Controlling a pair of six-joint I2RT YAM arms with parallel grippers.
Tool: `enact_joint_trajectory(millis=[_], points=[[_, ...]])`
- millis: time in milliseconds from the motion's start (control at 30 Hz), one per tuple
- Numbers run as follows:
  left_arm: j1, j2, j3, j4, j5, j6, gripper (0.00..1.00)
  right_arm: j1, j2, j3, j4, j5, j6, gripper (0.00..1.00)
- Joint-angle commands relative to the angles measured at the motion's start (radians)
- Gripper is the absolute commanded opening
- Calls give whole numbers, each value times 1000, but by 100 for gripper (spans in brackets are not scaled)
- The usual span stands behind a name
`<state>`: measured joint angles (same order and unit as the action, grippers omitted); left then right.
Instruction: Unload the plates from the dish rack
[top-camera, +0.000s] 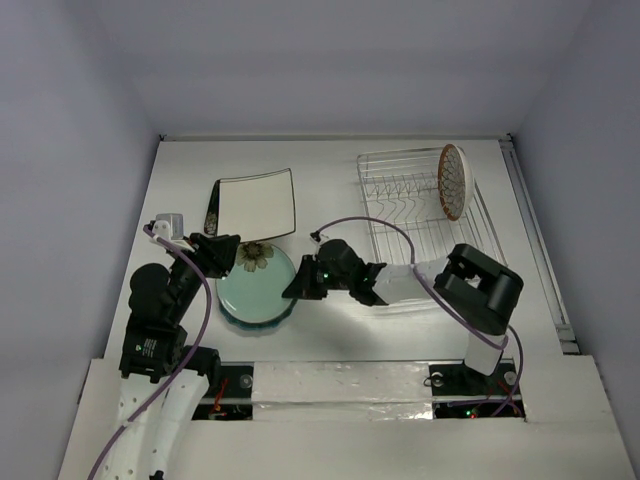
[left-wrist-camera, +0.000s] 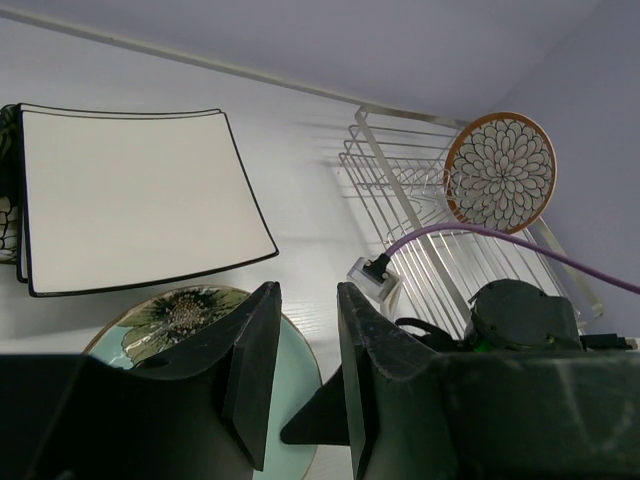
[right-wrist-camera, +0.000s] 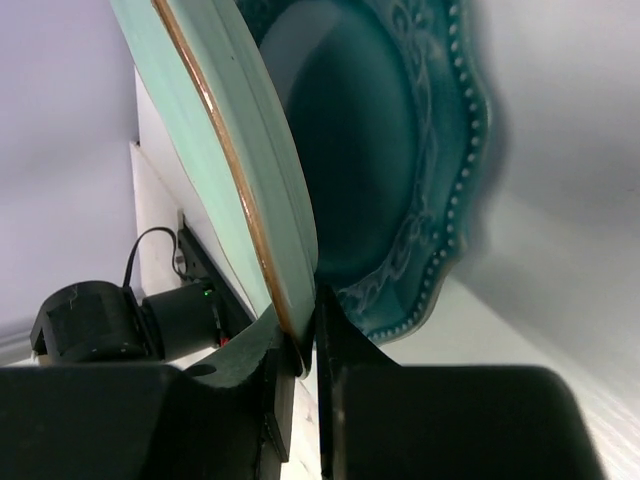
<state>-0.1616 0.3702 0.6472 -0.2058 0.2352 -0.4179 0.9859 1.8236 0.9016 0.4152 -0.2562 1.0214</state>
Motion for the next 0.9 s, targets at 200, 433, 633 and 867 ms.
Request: enact_joint_trajectory(millis=[200,433,633,867], points=[[5,4,9,52,10,1,27,48,-10,20,177,-32,36,24],[5,-1,9,52,13,1,27,57,-26,-3,122,-6,32,40],[5,-2,9,54,15,1,27,76,-79,45,-111,118,-70,63],[5,-2,9,54,18,2,27,76,-197,57,-364,299,-173,79]])
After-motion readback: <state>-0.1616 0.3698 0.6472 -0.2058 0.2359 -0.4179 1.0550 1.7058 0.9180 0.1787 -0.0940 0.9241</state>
